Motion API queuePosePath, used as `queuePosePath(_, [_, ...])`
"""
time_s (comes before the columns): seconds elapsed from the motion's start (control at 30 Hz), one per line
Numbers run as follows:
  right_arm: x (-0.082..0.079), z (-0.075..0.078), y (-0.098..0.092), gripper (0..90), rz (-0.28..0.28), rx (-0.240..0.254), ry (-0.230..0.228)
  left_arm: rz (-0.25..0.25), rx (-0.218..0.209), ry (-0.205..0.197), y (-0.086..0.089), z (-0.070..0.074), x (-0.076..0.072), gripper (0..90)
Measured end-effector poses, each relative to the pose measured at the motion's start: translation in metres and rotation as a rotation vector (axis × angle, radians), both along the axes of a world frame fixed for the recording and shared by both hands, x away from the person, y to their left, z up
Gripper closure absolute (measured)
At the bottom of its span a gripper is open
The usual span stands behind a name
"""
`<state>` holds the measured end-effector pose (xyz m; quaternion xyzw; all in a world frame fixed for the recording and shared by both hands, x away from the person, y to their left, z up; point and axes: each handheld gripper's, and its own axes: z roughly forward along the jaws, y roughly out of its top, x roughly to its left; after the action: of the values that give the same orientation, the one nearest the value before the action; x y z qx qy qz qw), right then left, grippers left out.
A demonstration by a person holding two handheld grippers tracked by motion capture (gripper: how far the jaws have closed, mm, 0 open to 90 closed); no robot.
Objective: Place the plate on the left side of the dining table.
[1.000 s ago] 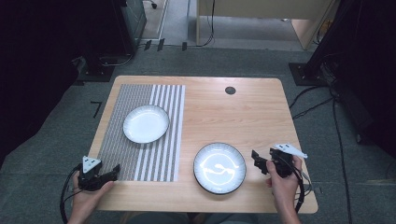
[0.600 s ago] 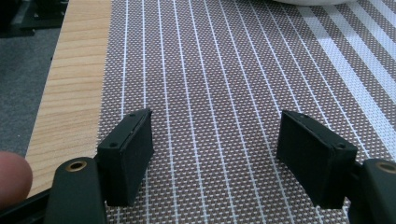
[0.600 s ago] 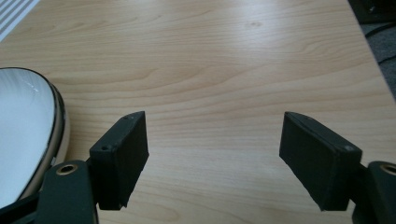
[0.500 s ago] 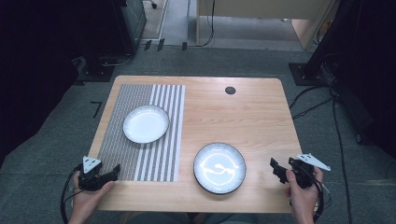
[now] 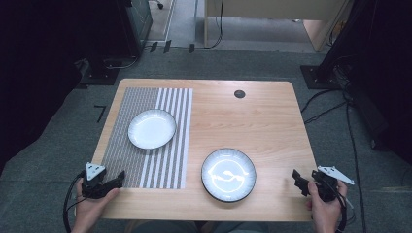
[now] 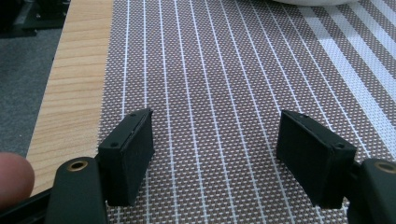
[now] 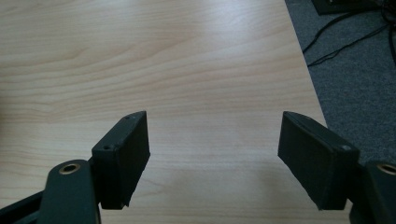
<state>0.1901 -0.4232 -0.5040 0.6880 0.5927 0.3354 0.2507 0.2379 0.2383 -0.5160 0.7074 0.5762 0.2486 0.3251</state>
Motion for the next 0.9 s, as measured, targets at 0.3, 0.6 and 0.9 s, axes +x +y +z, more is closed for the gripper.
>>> queuePosePath(0.3, [-0.003, -0.011, -0.002, 24.8, -0.005, -0.027, 0.031, 0.0, 0.005, 0.0, 0.0, 0.0, 0.0, 27.4])
queuePosePath(0.6, [-0.002, -0.017, 0.008, 22.1, 0.006, -0.106, 0.049, -0.001, -0.001, 0.0, 0.0, 0.0, 0.0, 27.7])
queuePosePath(0.9, [-0.001, -0.021, 0.014, 13.6, 0.021, -0.134, 0.039, 0.001, 0.011, -0.003, -0.001, 0.0, 0.0, 27.7])
